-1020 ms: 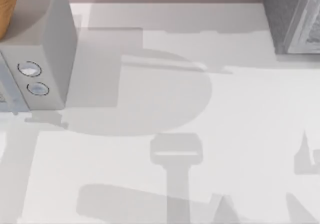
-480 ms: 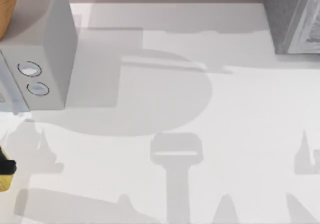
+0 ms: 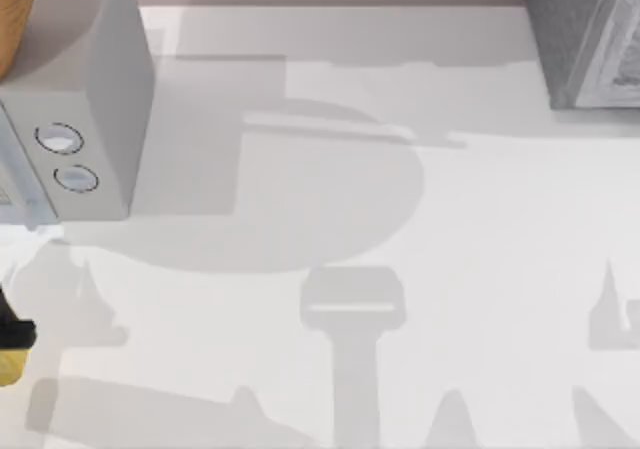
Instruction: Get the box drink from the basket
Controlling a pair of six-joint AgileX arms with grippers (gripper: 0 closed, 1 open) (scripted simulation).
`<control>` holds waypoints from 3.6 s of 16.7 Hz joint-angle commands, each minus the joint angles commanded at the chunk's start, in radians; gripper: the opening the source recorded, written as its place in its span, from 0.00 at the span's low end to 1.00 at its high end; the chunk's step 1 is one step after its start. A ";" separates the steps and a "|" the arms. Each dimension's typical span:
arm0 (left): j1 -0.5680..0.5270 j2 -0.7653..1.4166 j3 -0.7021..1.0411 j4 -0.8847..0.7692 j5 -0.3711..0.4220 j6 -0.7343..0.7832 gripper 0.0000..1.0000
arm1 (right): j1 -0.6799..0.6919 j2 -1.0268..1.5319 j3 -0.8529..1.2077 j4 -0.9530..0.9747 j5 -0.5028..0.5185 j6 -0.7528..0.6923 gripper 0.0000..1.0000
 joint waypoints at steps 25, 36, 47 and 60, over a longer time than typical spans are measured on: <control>-1.049 1.538 0.485 1.232 -1.312 0.162 0.00 | 0.000 0.000 0.000 0.000 0.000 0.000 1.00; -0.969 1.687 0.483 1.339 -1.225 0.122 0.00 | 0.000 0.000 0.000 0.000 0.000 0.000 1.00; -0.898 1.788 0.481 1.413 -1.159 0.090 0.23 | 0.000 0.000 0.000 0.000 0.000 0.000 1.00; -0.898 1.788 0.481 1.413 -1.159 0.090 1.00 | 0.000 0.000 0.000 0.000 0.000 0.000 1.00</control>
